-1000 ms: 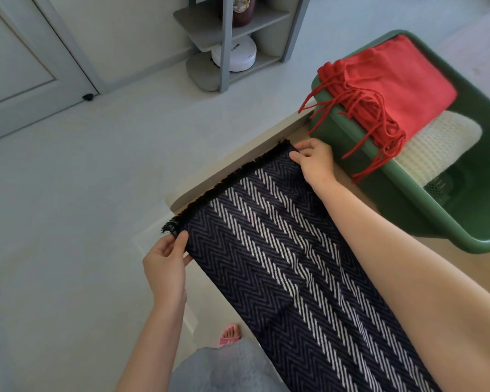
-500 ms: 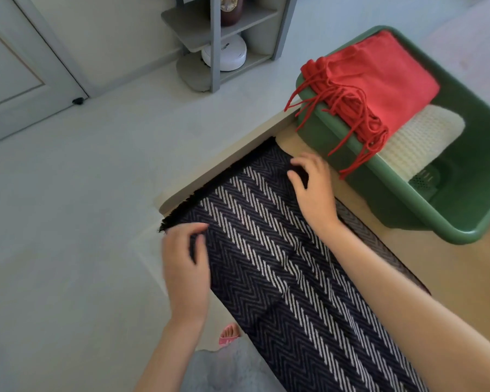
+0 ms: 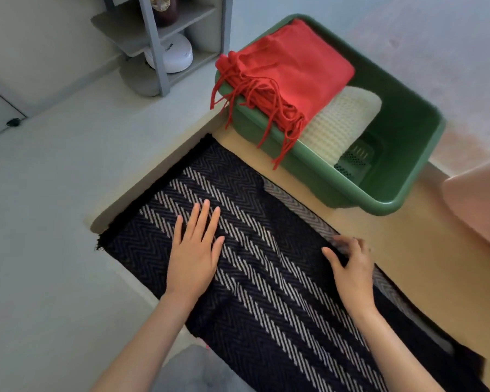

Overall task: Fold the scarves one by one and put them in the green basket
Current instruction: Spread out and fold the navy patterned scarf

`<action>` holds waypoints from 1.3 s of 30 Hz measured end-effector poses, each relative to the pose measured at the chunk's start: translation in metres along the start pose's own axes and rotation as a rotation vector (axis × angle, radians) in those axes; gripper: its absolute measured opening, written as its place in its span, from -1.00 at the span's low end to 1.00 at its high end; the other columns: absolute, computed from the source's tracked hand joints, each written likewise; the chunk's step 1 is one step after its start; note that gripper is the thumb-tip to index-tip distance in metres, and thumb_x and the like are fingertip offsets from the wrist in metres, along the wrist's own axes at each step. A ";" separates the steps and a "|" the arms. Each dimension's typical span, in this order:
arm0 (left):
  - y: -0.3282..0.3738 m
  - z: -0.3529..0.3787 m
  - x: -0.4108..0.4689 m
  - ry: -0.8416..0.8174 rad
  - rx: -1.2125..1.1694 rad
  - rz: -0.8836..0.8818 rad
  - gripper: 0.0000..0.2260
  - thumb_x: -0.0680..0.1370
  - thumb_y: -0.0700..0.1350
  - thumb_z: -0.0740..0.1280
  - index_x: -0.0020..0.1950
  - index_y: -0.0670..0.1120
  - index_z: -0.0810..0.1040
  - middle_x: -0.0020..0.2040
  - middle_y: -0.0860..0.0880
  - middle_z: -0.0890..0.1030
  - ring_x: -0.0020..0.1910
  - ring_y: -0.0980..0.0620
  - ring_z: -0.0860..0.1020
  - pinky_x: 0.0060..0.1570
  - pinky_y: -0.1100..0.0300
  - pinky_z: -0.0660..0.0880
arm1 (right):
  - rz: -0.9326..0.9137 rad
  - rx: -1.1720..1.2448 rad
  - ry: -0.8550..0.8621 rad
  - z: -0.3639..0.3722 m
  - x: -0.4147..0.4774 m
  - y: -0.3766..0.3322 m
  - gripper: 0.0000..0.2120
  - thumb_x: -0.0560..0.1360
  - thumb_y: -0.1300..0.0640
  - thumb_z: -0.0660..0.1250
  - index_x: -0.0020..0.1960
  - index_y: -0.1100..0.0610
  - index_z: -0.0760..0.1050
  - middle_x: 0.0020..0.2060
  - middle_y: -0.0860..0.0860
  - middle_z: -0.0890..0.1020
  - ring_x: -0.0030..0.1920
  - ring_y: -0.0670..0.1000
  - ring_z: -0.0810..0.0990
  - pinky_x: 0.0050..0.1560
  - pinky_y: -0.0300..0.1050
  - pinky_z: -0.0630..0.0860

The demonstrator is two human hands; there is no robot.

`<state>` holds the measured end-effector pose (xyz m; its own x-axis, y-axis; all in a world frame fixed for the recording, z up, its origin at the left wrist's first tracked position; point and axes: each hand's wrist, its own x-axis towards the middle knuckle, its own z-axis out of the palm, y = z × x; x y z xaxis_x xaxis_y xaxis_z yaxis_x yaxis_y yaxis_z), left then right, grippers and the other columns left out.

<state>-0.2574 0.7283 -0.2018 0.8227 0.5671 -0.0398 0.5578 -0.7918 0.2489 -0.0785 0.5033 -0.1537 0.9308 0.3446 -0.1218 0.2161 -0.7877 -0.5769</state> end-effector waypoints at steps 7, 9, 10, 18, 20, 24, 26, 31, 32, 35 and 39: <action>0.002 -0.004 0.000 -0.004 -0.018 -0.005 -0.52 0.66 0.09 -0.09 0.58 -0.01 0.06 0.59 -0.01 0.02 0.57 0.03 -0.06 0.51 -0.07 -0.04 | 0.013 0.118 0.029 -0.018 0.017 0.001 -0.96 0.56 0.13 0.28 -0.04 0.10 0.46 -0.17 -0.04 0.56 -0.10 0.02 0.52 -0.10 -0.03 0.45; 0.002 -0.004 -0.001 -0.005 -0.015 -0.001 -0.51 0.66 0.09 -0.09 0.58 0.00 0.06 0.59 0.00 0.02 0.57 0.04 -0.07 0.51 -0.06 -0.05 | 0.005 0.050 0.108 -0.023 0.025 0.005 -0.88 0.59 0.10 0.24 0.00 0.15 0.44 -0.19 -0.03 0.58 -0.19 0.04 0.54 -0.21 -0.04 0.43; 0.002 -0.003 -0.001 -0.004 -0.017 -0.002 -0.51 0.66 0.10 -0.08 0.58 0.00 0.05 0.59 0.00 0.02 0.56 0.04 -0.07 0.51 -0.06 -0.05 | 0.007 -0.010 0.133 -0.024 0.031 0.008 -0.86 0.59 0.08 0.24 0.01 0.16 0.44 -0.21 -0.03 0.57 -0.23 0.05 0.53 -0.25 -0.06 0.40; 0.002 -0.004 0.000 0.013 -0.024 -0.002 -0.51 0.66 0.09 -0.06 0.58 0.00 0.06 0.59 0.00 0.02 0.56 0.04 -0.06 0.52 -0.07 -0.06 | -0.046 -0.216 0.104 -0.017 0.045 0.019 -0.82 0.53 0.04 0.33 -0.06 0.16 0.50 -0.21 -0.01 0.50 -0.11 0.04 0.45 -0.19 -0.10 0.32; 0.002 -0.004 0.000 0.014 -0.019 -0.007 -0.51 0.66 0.10 -0.07 0.58 0.00 0.05 0.59 0.00 0.02 0.56 0.04 -0.06 0.52 -0.07 -0.06 | -0.044 -0.170 0.138 -0.021 0.036 0.023 -0.79 0.54 0.01 0.30 0.00 0.16 0.53 -0.13 0.01 0.51 0.00 0.04 0.42 -0.06 -0.04 0.41; 0.002 -0.004 0.000 0.007 -0.011 0.005 -0.49 0.65 0.13 -0.07 0.58 -0.01 0.06 0.59 -0.02 0.04 0.57 0.02 -0.04 0.51 -0.08 -0.06 | -0.031 -0.073 0.098 -0.026 0.008 0.029 -0.75 0.53 0.03 0.32 0.14 0.13 0.54 -0.02 0.01 0.52 0.12 0.03 0.37 0.16 0.00 0.40; 0.003 -0.004 0.001 -0.004 -0.021 0.005 -0.46 0.64 0.16 -0.09 0.57 -0.02 0.08 0.58 -0.04 0.05 0.56 0.01 -0.04 0.51 -0.10 -0.08 | -0.037 -0.040 0.069 -0.025 0.010 0.026 -0.73 0.52 0.03 0.34 0.17 0.11 0.54 0.01 0.00 0.51 0.16 0.03 0.35 0.21 -0.01 0.37; 0.026 -0.016 0.020 0.033 -0.121 0.042 -0.50 0.64 0.11 -0.01 0.56 -0.03 0.16 0.57 -0.07 0.12 0.56 -0.02 -0.01 0.51 -0.09 -0.14 | 0.007 0.012 0.041 -0.008 0.034 0.009 -0.76 0.51 0.02 0.36 0.14 0.09 0.54 0.04 -0.01 0.50 0.16 0.03 0.34 0.23 0.04 0.37; 0.034 -0.018 0.027 0.052 -0.134 0.083 -0.54 0.66 0.06 0.05 0.55 -0.04 0.19 0.56 -0.07 0.14 0.56 -0.03 0.01 0.51 -0.08 -0.12 | 0.001 0.021 0.033 -0.006 0.037 0.006 -0.77 0.50 0.03 0.37 0.12 0.08 0.54 0.03 -0.01 0.49 0.15 0.03 0.34 0.22 0.02 0.36; 0.053 -0.020 0.055 0.099 -0.222 0.118 -0.59 0.64 -0.13 0.20 0.50 -0.08 0.31 0.50 -0.09 0.30 0.53 -0.07 0.15 0.51 -0.07 -0.02 | 0.003 0.068 0.040 -0.002 0.043 -0.003 -0.79 0.50 -0.01 0.36 0.09 0.05 0.55 -0.03 -0.06 0.53 0.11 0.00 0.34 0.17 -0.04 0.33; 0.069 -0.016 0.099 0.099 -0.330 0.151 -0.65 0.57 -0.22 0.30 0.36 -0.10 0.48 0.31 -0.09 0.52 0.37 -0.12 0.39 0.42 -0.06 0.21 | 0.016 0.096 0.021 0.010 0.046 -0.015 -0.79 0.50 -0.06 0.35 0.06 0.02 0.58 -0.04 -0.13 0.53 0.11 -0.04 0.33 0.19 -0.10 0.27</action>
<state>-0.1393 0.7331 -0.1731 0.8692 0.4818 0.1112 0.3524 -0.7613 0.5443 -0.0421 0.5361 -0.1583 0.9402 0.3206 -0.1152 0.1729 -0.7404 -0.6496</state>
